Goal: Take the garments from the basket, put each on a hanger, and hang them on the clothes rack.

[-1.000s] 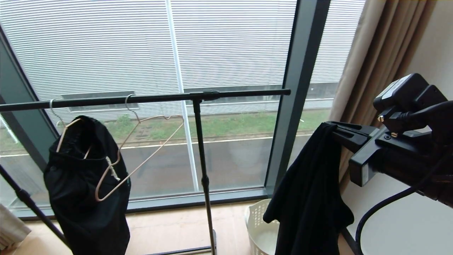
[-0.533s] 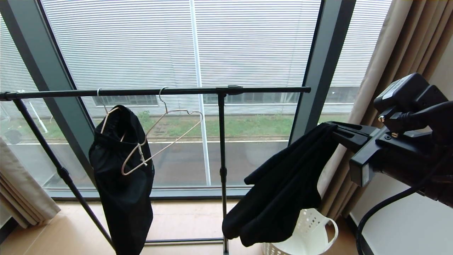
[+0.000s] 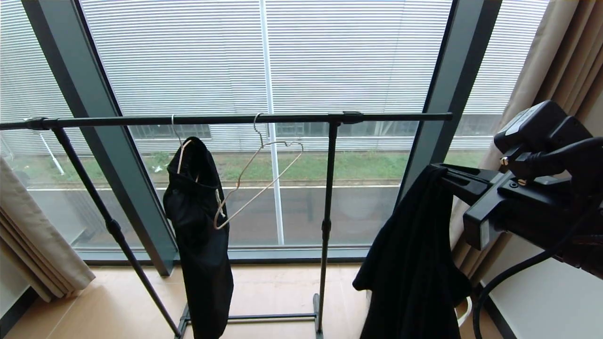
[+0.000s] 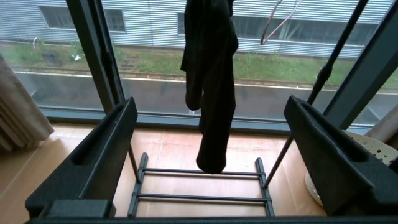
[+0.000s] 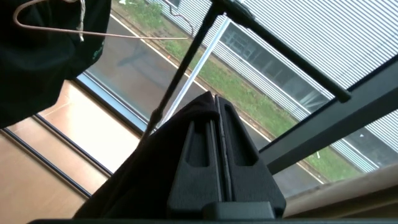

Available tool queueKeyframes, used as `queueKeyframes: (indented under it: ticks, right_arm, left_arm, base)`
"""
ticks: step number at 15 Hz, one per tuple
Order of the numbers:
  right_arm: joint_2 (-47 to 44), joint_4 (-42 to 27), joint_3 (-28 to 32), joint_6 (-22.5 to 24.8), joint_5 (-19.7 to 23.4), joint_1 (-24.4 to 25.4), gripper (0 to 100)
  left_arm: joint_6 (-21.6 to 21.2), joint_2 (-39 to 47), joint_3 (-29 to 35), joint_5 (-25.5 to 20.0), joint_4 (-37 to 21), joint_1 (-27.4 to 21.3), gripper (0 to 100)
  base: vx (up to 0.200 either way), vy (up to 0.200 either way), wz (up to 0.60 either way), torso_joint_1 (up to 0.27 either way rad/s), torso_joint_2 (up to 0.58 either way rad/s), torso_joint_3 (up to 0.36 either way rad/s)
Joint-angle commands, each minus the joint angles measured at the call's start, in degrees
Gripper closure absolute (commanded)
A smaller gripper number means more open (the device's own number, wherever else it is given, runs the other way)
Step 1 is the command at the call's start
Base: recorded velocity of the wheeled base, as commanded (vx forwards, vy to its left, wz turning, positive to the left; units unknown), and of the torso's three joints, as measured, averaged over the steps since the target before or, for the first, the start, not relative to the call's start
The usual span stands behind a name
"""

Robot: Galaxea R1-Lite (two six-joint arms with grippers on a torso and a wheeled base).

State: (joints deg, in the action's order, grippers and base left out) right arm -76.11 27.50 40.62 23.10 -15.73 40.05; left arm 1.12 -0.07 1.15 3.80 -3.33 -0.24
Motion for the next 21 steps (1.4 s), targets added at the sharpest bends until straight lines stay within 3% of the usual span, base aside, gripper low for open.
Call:
queueKeyframes:
  ticks: [1, 6, 12, 21]
  right_arm:
    - [-0.1, 0.1, 0.0, 0.0, 0.0, 0.0, 100]
    - [-0.4, 0.1, 0.0, 0.0, 0.0, 0.0, 100]
    - [-0.5, 0.0, -0.1, 0.0, 0.0, 0.0, 100]
    - [-0.5, 0.0, -0.1, 0.0, 0.0, 0.0, 100]
  left_arm:
    - [0.1, 0.1, 0.0, 0.0, 0.0, 0.0, 0]
    - [0.1, 0.1, 0.0, 0.1, 0.0, 0.0, 0]
    - [0.1, 0.1, 0.1, 0.1, 0.0, 0.0, 0]
    - [0.2, 0.1, 0.0, 0.1, 0.0, 0.0, 0]
  base:
    - [0.000, 0.200, 0.00, 0.002, 0.00, -0.002]
    - [0.000, 0.200, 0.00, 0.000, 0.00, 0.001]
    - [-0.167, -0.167, 0.00, 0.008, 0.01, 0.000]
    - [0.000, 0.000, 0.00, 0.000, 0.00, 0.000]
